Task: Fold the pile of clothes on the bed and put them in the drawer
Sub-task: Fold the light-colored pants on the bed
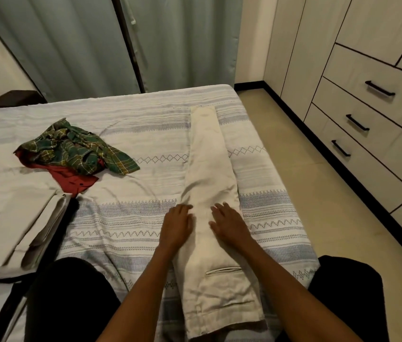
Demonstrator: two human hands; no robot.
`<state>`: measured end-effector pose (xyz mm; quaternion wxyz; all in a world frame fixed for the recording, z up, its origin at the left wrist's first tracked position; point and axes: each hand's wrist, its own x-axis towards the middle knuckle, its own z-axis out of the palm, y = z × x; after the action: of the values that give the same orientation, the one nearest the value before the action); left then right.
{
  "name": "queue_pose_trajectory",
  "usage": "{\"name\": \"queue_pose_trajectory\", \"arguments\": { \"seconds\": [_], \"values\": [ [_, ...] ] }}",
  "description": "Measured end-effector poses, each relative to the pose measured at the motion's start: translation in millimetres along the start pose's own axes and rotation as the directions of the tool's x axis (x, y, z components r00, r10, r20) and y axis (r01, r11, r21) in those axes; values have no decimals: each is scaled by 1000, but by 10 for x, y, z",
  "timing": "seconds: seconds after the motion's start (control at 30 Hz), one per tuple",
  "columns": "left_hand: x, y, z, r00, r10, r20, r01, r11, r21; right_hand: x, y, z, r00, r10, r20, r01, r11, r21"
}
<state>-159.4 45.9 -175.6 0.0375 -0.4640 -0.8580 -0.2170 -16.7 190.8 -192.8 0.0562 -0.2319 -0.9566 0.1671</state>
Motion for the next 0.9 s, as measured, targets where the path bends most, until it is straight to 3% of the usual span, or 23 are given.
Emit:
{"name": "queue_pose_trajectory", "arguments": {
  "seconds": [0.1, 0.23, 0.33, 0.4, 0.5, 0.7, 0.9],
  "values": [
    [94, -28, 326, 985, -13, 175, -20, 982, 188, 111, 55, 92, 989, 25, 146, -18, 999, -45],
    [300, -30, 440, 968, -209, 137, 177, 961, 212, 402, 147, 81, 965, 259, -44, -261, 963, -57],
    [692, -3, 457, 977, -83, 195, 39, 975, 219, 875, 199, 47, 992, 108, -69, -114, 990, -85],
    [932, -19, 522, 965, -51, 256, -8, 974, 224, 1175, 296, -11, 998, 63, 4, -62, 991, -117],
    [1420, -140, 681, 929, -127, 349, 55, 976, 209, 1764, 602, -54, 987, 134, 87, -122, 984, -131],
    [2791, -414, 901, 880, -241, 408, 207, 970, 126, 3139, 1226, -105, 982, 181, 59, -175, 979, -104],
    [4332, -926, 1304, 856, -286, 430, 265, 958, 110, 4592, 1744, -123, 983, 184, 18, -183, 981, -59]
  ]
}}
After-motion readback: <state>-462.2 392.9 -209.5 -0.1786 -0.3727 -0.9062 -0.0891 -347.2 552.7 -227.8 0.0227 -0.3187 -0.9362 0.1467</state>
